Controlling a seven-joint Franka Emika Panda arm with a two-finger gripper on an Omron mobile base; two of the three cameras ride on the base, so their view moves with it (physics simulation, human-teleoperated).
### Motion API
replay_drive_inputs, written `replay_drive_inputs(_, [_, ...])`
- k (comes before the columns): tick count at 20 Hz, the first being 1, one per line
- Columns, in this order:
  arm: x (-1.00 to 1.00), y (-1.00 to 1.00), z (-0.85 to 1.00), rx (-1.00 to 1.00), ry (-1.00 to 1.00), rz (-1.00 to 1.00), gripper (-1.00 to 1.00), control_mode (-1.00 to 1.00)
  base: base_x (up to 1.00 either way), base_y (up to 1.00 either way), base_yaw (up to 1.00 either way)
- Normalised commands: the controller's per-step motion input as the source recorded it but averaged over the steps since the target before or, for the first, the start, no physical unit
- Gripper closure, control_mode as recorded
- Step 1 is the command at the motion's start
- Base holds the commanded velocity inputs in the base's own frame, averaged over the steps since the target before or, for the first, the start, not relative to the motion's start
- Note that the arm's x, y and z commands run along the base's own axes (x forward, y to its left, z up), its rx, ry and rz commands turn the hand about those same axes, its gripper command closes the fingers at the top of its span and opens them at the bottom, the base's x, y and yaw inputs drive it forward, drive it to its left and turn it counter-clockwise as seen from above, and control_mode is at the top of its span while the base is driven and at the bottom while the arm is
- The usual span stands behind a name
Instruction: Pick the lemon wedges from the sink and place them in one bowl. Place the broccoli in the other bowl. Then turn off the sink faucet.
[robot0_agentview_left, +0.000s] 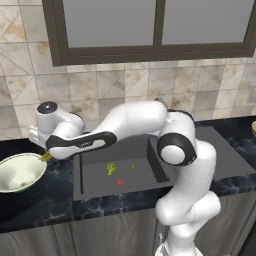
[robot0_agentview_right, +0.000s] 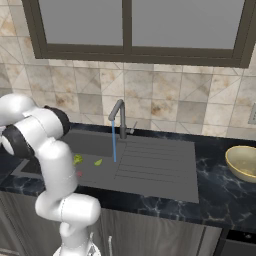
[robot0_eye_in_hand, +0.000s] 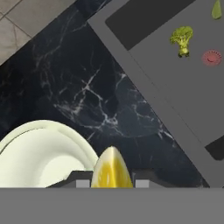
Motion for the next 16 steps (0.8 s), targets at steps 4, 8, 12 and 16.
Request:
replay_drive_inputs(4, [-0.01, 0.67, 0.00, 0.00, 0.00, 0.00, 1.00, -1.00, 0.00, 0.00, 0.00])
replay_drive_inputs(8, [0.00, 0.71, 0.00, 0.00, 0.00, 0.00, 1.00, -1.00, 0.00, 0.00, 0.00])
replay_drive_inputs(12, [0.00, 0.73, -0.03, 0.00, 0.00, 0.00, 1.00, -1.00, 0.00, 0.00, 0.00])
replay_drive_inputs(16, [0.05, 0.63, -0.18, 0.00, 0.00, 0.00, 1.00, -1.00, 0.00, 0.00, 0.00])
